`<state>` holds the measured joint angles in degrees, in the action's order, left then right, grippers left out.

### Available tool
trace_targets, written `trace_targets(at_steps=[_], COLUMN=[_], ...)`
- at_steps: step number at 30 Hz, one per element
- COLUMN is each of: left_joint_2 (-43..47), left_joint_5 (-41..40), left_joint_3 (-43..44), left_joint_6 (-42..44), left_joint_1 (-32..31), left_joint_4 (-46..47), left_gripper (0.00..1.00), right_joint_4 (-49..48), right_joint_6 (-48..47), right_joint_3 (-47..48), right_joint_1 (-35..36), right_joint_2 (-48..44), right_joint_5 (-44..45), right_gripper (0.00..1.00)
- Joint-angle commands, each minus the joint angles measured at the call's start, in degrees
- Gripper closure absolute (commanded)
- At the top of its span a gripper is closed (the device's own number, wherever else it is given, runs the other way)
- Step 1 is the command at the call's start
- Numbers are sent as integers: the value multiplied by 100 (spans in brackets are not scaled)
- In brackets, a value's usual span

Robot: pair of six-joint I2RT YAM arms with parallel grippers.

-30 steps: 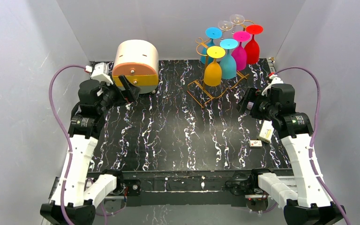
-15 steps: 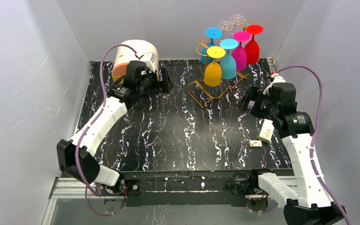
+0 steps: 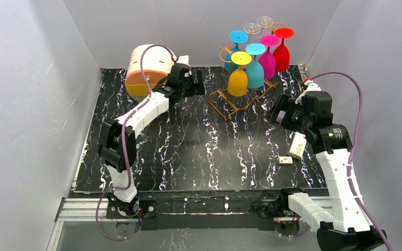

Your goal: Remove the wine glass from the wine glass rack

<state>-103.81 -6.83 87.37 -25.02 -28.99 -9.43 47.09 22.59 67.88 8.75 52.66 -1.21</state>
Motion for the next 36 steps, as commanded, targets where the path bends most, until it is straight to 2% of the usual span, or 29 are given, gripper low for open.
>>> trace_targets(at_steps=[1,9,13,16,24,30,33,36], left_joint_2=[-320,-941,-1007,-919,-469,-61,201,545], left_joint_5=[-575,-1135,-1766,-1935,-1600,-1749,-1473,-781], left_joint_3=[664,1310,1241,1014,470,114,-95,-286], left_joint_6=[316,758,1031,1229,1288,1416,1442,1565], left_joint_1=[-1,-1,24,122,757,976,1020,1027], left_joint_4=[258,-142,-466,-571,-669,-820,-799,-712], left_gripper=[2,2,2,2,2,2,2,2], right_joint_4=[-7,-29,-16,-51,-297,-1148,-1469,-1835], right_joint_6=[53,54,-27,-51,362,1141,1532,1963], right_joint_3=[299,364,521,701,1441,1851,2128,2385], right_joint_1=[4,4,11,6,3,0,-1,5], right_joint_2=[53,158,253,409,915,1384,1730,2104], right_joint_5=[84,12,34,-8,-638,-1684,-1899,-2043], right_gripper=[1,1,1,1,1,1,4,11])
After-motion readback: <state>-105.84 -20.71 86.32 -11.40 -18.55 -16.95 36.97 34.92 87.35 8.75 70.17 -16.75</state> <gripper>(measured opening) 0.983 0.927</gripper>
